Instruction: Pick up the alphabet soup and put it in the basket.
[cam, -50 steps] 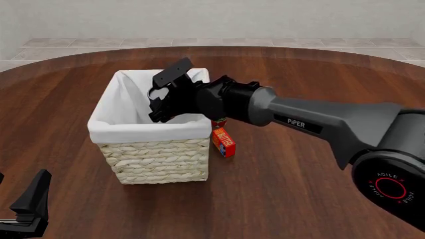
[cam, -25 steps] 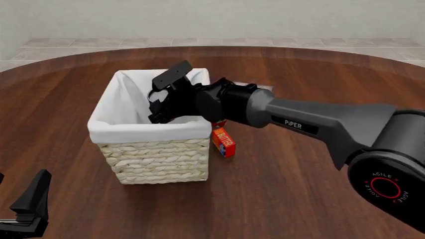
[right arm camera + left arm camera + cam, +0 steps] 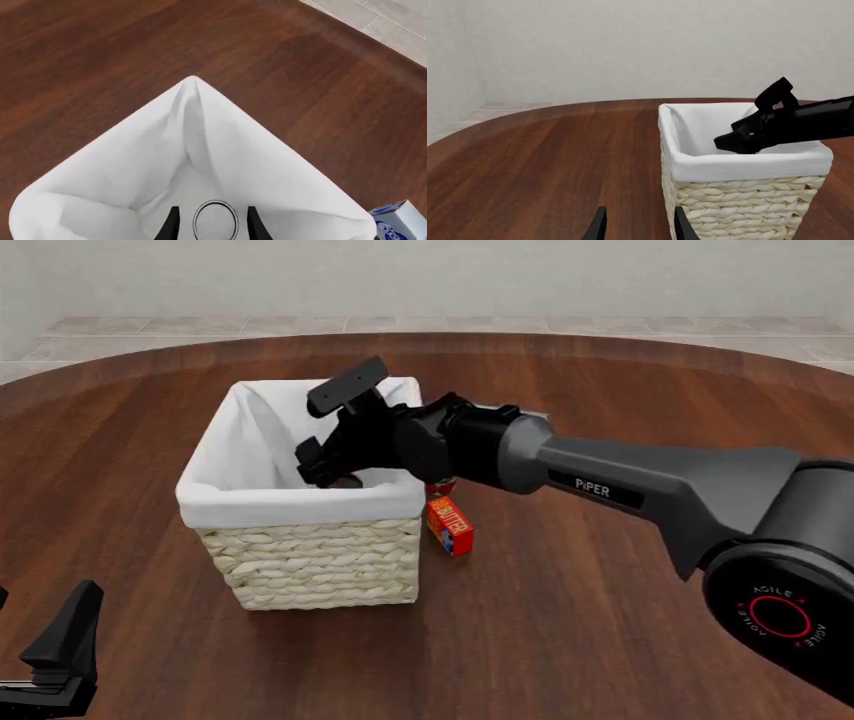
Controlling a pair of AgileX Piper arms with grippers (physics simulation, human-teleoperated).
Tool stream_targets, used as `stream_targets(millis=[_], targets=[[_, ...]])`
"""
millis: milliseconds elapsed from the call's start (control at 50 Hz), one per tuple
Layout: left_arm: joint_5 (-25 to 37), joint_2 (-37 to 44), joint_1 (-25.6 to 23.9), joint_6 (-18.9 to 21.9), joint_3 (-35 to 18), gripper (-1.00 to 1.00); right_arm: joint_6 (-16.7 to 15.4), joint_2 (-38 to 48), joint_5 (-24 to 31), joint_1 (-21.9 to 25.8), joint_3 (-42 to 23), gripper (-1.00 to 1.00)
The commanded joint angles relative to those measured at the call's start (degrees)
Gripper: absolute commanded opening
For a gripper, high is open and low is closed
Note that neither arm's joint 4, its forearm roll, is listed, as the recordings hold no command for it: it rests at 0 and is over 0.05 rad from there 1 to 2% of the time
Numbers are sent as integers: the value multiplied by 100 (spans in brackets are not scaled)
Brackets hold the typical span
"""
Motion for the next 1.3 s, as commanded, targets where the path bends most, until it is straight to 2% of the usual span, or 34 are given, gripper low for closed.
stream_targets(millis=[20,720,1300], targets=[[0,0,0,0,0,100,54,-12,-11,-2,-4,100],[0,0,0,0,0,100,35,-302,67,-103,-4,100],[0,0,0,0,0,100,-32,-1381,204,-77,369,100]])
